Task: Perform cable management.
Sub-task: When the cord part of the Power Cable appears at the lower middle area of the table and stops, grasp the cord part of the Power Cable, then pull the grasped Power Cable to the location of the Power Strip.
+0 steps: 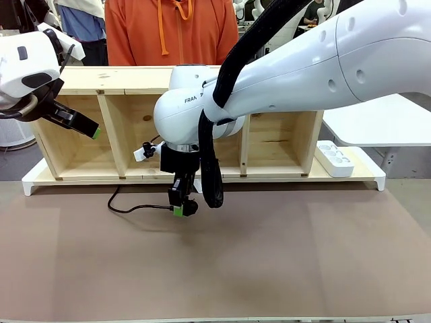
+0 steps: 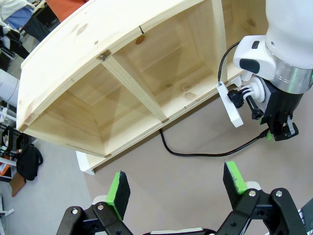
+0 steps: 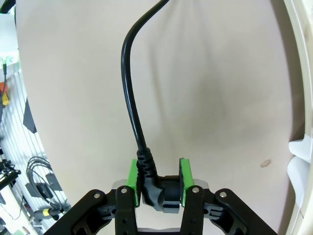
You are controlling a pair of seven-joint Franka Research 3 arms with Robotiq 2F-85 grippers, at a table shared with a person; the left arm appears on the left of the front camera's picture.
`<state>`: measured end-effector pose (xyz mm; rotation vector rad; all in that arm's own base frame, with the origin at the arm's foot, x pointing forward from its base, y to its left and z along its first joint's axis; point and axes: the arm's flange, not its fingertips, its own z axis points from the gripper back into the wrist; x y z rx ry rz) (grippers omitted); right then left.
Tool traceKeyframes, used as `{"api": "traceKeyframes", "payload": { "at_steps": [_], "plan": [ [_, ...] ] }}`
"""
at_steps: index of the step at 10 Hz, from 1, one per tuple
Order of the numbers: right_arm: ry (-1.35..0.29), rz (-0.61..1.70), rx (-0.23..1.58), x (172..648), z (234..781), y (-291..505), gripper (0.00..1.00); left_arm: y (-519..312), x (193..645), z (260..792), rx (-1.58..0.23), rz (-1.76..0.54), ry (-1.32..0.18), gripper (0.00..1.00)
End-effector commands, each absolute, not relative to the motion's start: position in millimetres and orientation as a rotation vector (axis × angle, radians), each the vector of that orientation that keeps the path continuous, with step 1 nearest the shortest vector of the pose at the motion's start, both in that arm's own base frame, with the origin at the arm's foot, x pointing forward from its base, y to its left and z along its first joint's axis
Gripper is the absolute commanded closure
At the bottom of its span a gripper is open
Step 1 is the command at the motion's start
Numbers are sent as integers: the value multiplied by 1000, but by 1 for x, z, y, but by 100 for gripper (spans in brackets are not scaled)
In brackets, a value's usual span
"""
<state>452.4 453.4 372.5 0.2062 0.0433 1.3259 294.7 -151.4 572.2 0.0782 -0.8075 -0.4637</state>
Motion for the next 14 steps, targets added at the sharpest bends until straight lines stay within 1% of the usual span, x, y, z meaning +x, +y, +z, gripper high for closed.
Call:
{"api": "traceKeyframes", "payload": {
  "at_steps": [1, 11, 12, 14],
  "plan": [
    [38, 1346, 194, 455, 371, 454, 79, -151, 293, 573, 93, -467, -802, 0],
    [38, 1346, 194, 455, 371, 454, 79, -151, 293, 573, 93, -467, -802, 0],
    [46, 1326, 208, 453, 370, 454, 61, -151, 293, 573, 93, -467, -802, 0],
    [59, 1288, 218, 434, 373, 446, 61, -151, 293, 573, 93, -467, -802, 0]
  ]
}}
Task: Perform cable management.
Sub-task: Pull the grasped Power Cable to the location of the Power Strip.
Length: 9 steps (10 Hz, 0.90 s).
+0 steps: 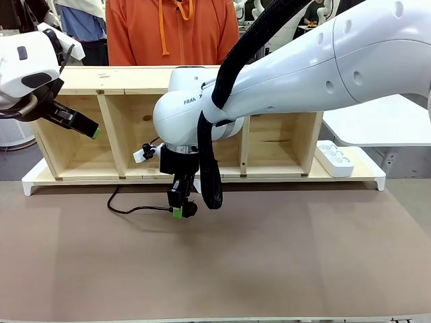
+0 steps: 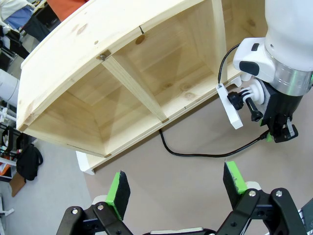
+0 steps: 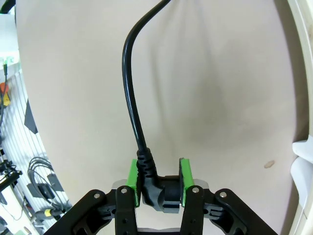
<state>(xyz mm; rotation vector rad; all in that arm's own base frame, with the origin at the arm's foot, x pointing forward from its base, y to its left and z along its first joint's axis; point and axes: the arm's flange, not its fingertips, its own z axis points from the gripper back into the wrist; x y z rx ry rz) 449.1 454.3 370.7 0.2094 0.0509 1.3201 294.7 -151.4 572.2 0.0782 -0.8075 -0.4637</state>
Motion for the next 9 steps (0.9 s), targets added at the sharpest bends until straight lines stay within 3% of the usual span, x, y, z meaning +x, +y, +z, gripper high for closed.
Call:
{"api": "traceKeyframes", "payload": {
  "at_steps": [1, 9],
  "plan": [
    [58, 1255, 237, 420, 373, 433, 61, -151, 293, 573, 93, -467, -802, 0],
    [22, 1098, 262, 346, 387, 355, 61, -151, 293, 573, 93, -467, -802, 0]
  ]
}}
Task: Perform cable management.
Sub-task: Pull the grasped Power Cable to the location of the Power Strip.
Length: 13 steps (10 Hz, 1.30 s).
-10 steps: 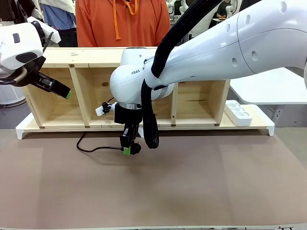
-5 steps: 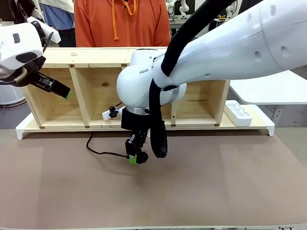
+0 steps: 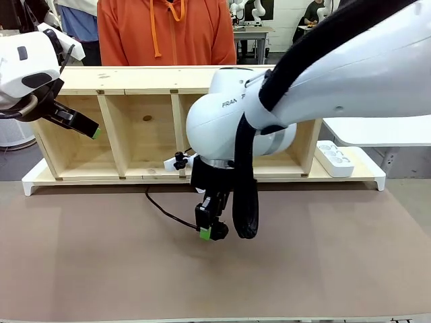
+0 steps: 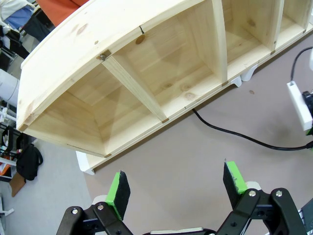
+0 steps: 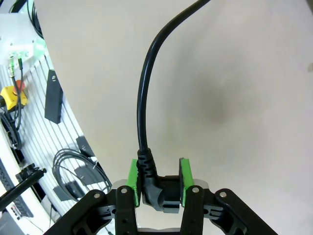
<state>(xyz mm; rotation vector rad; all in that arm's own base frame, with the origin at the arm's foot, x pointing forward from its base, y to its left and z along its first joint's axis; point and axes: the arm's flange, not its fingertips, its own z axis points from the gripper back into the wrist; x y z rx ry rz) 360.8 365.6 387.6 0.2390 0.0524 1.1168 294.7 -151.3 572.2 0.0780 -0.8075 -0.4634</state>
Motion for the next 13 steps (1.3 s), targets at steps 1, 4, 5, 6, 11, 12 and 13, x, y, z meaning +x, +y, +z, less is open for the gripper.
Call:
{"api": "traceKeyframes", "payload": {
  "at_steps": [1, 4, 5, 6, 11, 12, 13],
  "plan": [
    [15, 1073, 263, 332, 387, 342, 61, -151, 293, 573, 93, -467, -802, 0],
    [-2, 1010, 272, 304, 387, 316, 61, -151, 293, 573, 93, -467, -802, 0],
    [-15, 991, 280, 296, 385, 308, 61, -151, 293, 573, 93, -467, -802, 0],
    [-27, 975, 283, 289, 384, 301, 61, -151, 293, 573, 93, -467, -802, 0],
    [-12, 989, 263, 298, 385, 302, 61, -151, 293, 573, 93, -467, -802, 0],
    [-12, 989, 263, 298, 385, 302, 61, -151, 293, 573, 93, -467, -802, 0],
    [-12, 989, 263, 298, 385, 302, 61, -151, 293, 573, 93, -467, -802, 0]
  ]
}}
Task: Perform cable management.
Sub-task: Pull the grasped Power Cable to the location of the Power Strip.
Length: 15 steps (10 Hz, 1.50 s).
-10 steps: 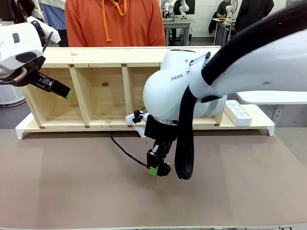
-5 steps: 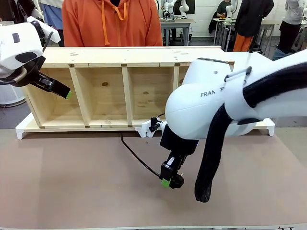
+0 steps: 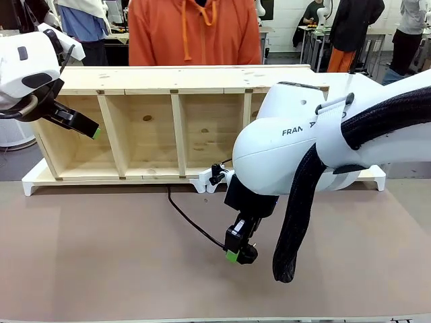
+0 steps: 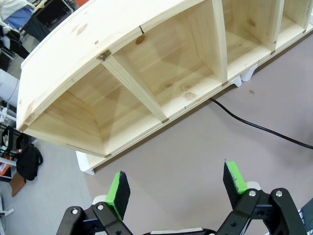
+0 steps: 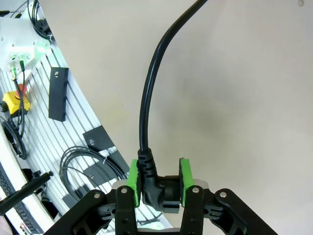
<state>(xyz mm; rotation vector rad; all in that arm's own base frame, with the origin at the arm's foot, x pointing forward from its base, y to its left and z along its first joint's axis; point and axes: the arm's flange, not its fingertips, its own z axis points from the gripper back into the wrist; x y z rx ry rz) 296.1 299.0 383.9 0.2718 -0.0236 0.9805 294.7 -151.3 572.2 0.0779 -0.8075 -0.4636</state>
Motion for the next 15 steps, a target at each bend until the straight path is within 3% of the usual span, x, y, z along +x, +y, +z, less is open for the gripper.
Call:
{"api": "traceKeyframes", "payload": {
  "at_steps": [1, 3, 8, 15],
  "plan": [
    [-12, 989, 263, 298, 385, 302, 61, -151, 293, 573, 93, -467, -802, 0],
    [14, 999, 270, 289, 383, 304, 61, -151, 293, 573, 93, -467, -802, 0],
    [66, 1021, 251, 209, 395, 278, 61, -151, 293, 573, 93, -467, -802, 0],
    [7, 809, 157, 153, 414, 203, 61, -151, 293, 573, 93, -467, -802, 0]
  ]
}}
